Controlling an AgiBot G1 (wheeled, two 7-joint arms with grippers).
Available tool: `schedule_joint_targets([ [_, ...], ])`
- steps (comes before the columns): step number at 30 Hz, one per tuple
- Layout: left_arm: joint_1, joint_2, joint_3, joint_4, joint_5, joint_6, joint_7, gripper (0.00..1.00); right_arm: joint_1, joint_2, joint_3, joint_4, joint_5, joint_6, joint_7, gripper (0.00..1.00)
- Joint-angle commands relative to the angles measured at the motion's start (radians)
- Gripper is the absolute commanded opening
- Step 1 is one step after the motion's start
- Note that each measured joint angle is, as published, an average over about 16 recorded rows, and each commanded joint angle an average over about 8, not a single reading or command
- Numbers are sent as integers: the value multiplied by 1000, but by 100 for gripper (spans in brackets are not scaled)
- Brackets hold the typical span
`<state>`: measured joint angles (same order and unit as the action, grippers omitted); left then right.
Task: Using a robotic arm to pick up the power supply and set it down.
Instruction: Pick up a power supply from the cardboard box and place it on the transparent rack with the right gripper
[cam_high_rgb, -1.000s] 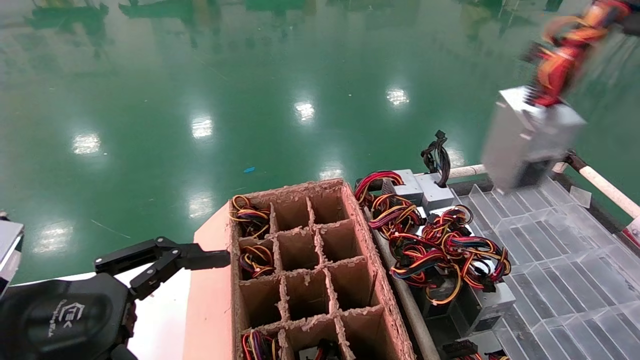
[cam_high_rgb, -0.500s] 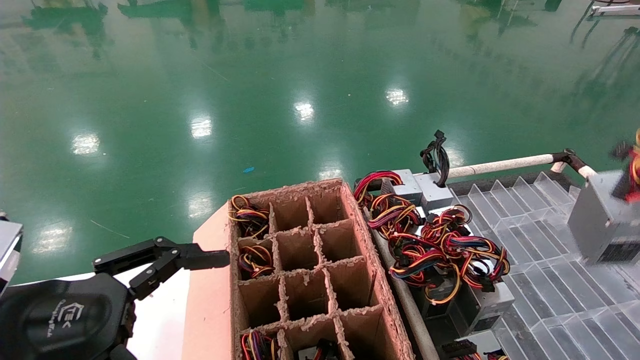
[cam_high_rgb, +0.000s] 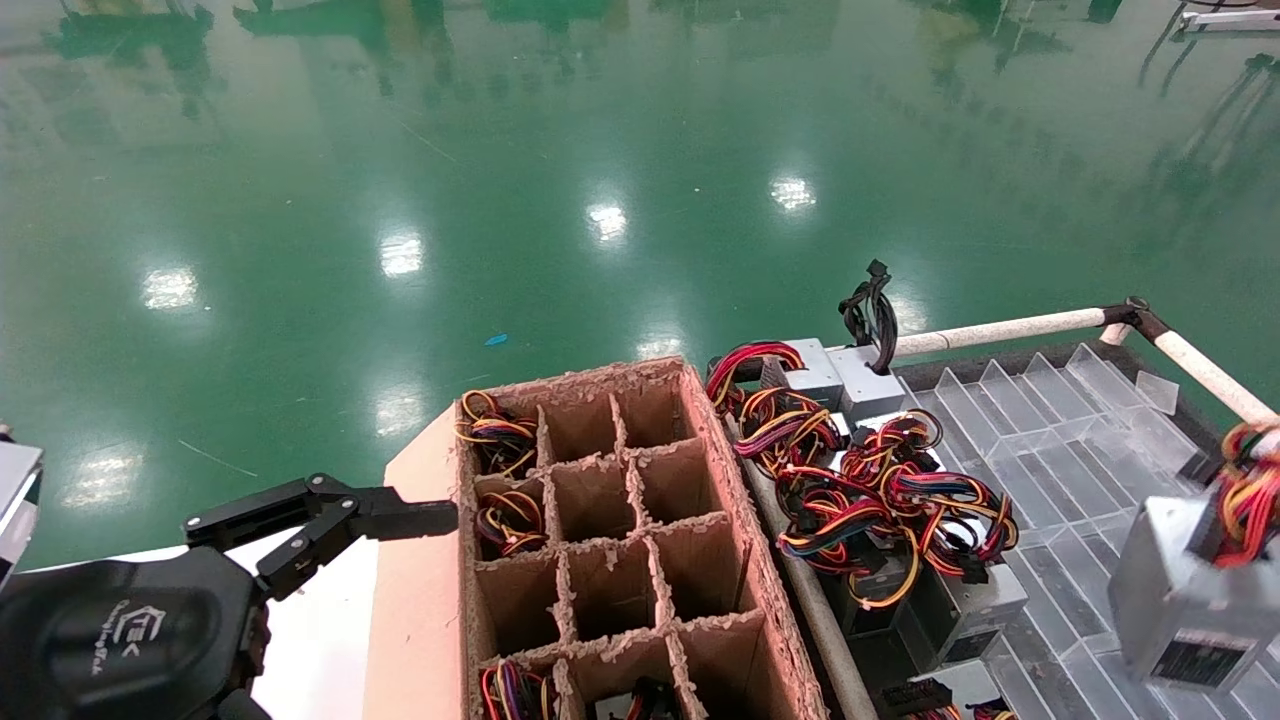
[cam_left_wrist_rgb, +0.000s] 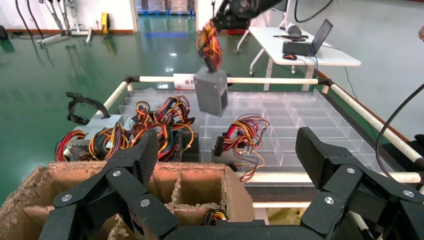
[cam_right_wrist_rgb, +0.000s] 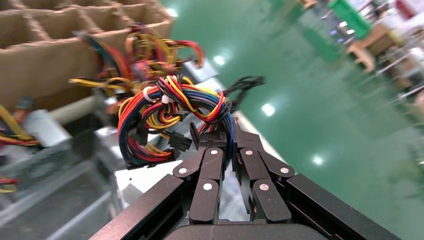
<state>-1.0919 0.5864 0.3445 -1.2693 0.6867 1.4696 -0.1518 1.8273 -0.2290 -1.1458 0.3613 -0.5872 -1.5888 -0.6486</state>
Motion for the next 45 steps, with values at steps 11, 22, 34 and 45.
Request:
schedule_joint_targets([
  [11,0,0,0,0,0,0,0,100,-85,6,-54,79,52,-1,47,0],
  [22,0,0,0,0,0,0,0,100,-75,-5,-112,152,21,-2,111,0],
  [34,0,0,1,0,0,0,0,100,-52,-28,-166,200,16,-2,155,0],
  [45,0,0,1,0,0,0,0,100,-76,-24,-199,200,128,-1,217,0],
])
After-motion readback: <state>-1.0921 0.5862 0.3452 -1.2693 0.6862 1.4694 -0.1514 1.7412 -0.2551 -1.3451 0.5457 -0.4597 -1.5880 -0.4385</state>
